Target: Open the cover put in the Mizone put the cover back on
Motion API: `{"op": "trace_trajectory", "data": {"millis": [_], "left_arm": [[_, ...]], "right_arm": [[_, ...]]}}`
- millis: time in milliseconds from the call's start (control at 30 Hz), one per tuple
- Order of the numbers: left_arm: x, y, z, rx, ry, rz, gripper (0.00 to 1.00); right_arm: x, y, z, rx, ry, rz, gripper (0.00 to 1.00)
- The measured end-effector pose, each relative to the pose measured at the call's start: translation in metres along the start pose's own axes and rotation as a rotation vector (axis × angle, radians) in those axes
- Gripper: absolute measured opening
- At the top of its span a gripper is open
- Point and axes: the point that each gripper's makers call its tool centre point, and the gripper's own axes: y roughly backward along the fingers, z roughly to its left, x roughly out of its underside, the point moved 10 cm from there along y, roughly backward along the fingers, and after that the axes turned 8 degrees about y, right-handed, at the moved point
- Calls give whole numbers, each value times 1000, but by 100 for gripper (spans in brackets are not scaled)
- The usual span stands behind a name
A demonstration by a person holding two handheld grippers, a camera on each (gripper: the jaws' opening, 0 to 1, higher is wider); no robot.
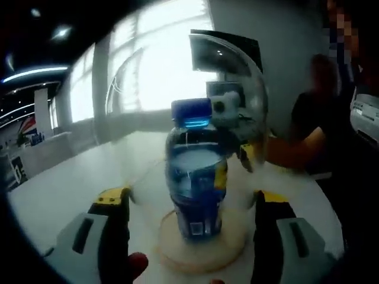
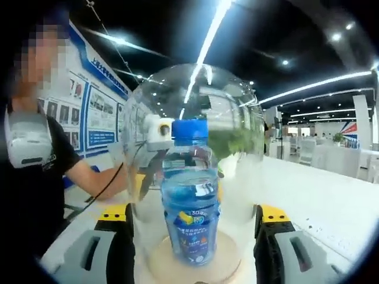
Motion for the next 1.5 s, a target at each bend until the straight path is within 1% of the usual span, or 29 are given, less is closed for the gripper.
{"op": "trace_trajectory", "data": {"millis": [133,200,267,400,467,567,667,733,800,867,967,1033,1067,1133,1233,1300,1367,1400,1433,1467,1500], "left_arm": [[5,7,-6,-36,19,-31,68],[7,12,-9,-68,50,-32,65],[8,19,-13,-97,61,-39,60],[12,29,-19,-140,60,-68,52],[13,31,-21,-153,60,-76,50],[13,32,-23,-175,80,-87,48],[15,32,-24,-192,110,-94,48],[16,31,-25,-205,133,-97,48],[17,32,-29,-217,134,-106,48],[18,32,-32,-231,137,-114,48],[21,32,-33,-246,137,-143,48],[25,32,-34,-249,128,-170,48],[25,32,-35,-253,138,-179,48],[27,33,-38,-261,131,-196,47],[29,35,-40,-267,106,-251,45],[32,36,-40,-262,104,-304,44],[35,37,-41,-260,145,-367,43],[38,38,-41,-263,149,-366,43],[38,38,-41,-272,146,-356,43],[39,38,-40,-291,114,-342,43],[39,38,-40,-303,110,-349,44]], "right_arm": [[0,3,9,52,-19,21,72],[2,5,12,69,-22,15,71],[2,7,15,92,-32,14,70],[2,11,23,147,-44,15,67],[3,13,27,169,-53,14,66],[4,16,31,203,-69,12,64],[4,19,36,234,-47,3,61],[3,22,39,252,-49,4,58],[3,24,42,271,-49,8,56],[4,26,45,292,-22,7,53],[5,29,49,317,-19,3,50],[5,31,51,338,-45,-9,47],[5,32,53,348,-46,-17,46],[6,33,57,368,-52,-29,42],[8,37,62,390,-52,-42,36],[9,39,66,413,-49,-77,31],[13,40,68,427,-52,-106,27],[15,41,68,437,-67,-132,26],[18,42,67,454,-101,-163,26],[21,42,67,460,-134,-189,26],[24,42,66,452,-172,-193,27]]}}
